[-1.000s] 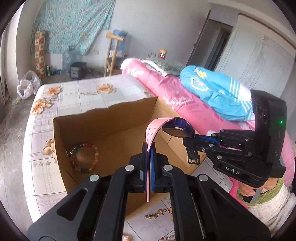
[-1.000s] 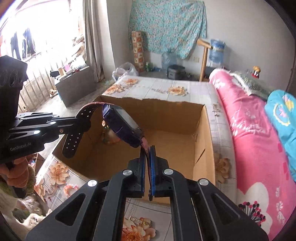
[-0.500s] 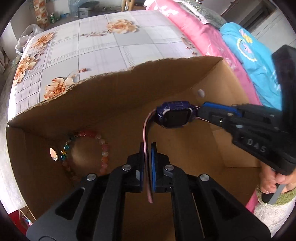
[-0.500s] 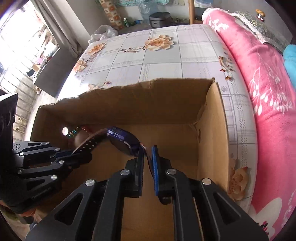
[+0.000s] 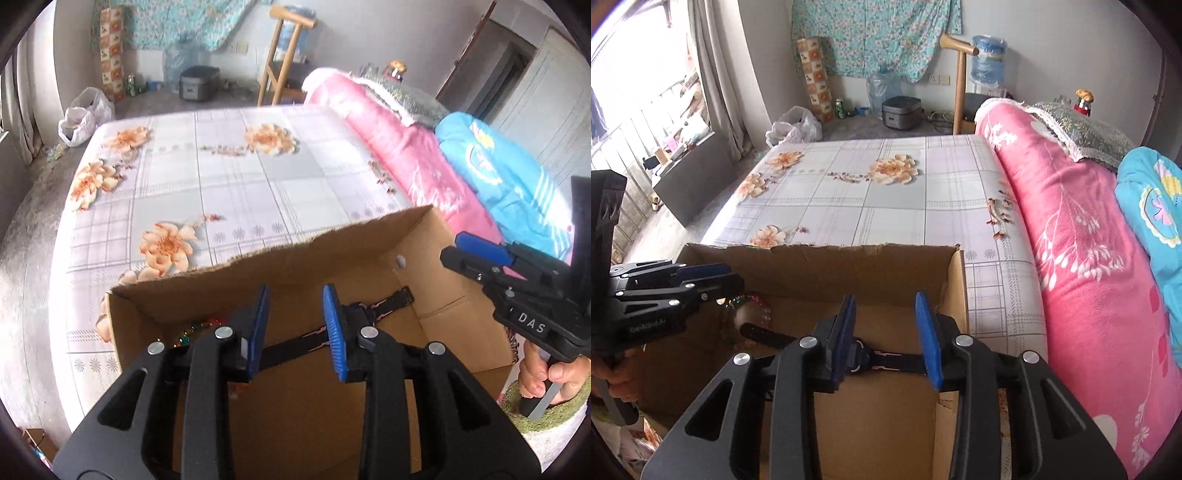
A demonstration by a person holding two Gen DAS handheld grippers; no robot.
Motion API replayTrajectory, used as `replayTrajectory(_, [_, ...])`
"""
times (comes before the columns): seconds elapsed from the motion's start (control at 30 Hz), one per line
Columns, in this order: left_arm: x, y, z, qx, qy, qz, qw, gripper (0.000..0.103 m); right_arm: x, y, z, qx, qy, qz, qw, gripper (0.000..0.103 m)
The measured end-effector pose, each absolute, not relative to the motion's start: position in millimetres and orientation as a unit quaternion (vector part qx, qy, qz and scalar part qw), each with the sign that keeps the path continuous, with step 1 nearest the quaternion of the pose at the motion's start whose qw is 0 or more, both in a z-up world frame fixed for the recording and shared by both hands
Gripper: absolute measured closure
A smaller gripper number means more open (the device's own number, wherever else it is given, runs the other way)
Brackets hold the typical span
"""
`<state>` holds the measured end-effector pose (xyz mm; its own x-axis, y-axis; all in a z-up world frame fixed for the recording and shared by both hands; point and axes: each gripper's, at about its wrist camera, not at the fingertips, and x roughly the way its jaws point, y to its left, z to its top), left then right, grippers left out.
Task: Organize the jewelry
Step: 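Lower the watch into the cardboard box and open the left gripper, then move the left gripper back over the gold charms beside the box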
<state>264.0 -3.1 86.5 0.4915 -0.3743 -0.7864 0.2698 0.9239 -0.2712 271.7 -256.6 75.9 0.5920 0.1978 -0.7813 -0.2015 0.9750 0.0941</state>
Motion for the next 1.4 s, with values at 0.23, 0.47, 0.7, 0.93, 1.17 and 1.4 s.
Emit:
replayTrajectory(0.23, [174.7,32.3,151.6,-0.076,0.349,-0.236,0.904,0.045,189.4,-265.0,121.3,0.017,0.339,0.126,0.932,0.049])
replayTrajectory(0.47, [61.9,65.2,131.3,-0.087,0.324,-0.271,0.902,0.018,72.8,-255.2,111.8,0.026,0.304,0.145,0.941,0.02])
replayTrajectory(0.7, [8.4,55.7,32.9,-0.031,0.435,-0.192,0.879,0.017,11.7,-221.0,26.0,0.034,0.415,0.141,0.898,0.015])
replayTrajectory(0.93, [6.1,45.8,-25.6,0.026,0.494,-0.128,0.859,0.017,4.4,-191.1,-31.1,0.021,0.47,0.105,0.876,0.015])
replayTrajectory(1.17, [11.1,41.5,-31.5,0.06,0.485,-0.098,0.867,0.007,19.2,-186.6,-60.5,-0.015,0.512,0.055,0.857,0.01])
replayTrajectory(1.4, [6.3,42.0,-31.9,0.059,0.482,-0.094,0.869,0.007,24.4,-191.8,-64.7,-0.018,0.516,0.057,0.855,0.006])
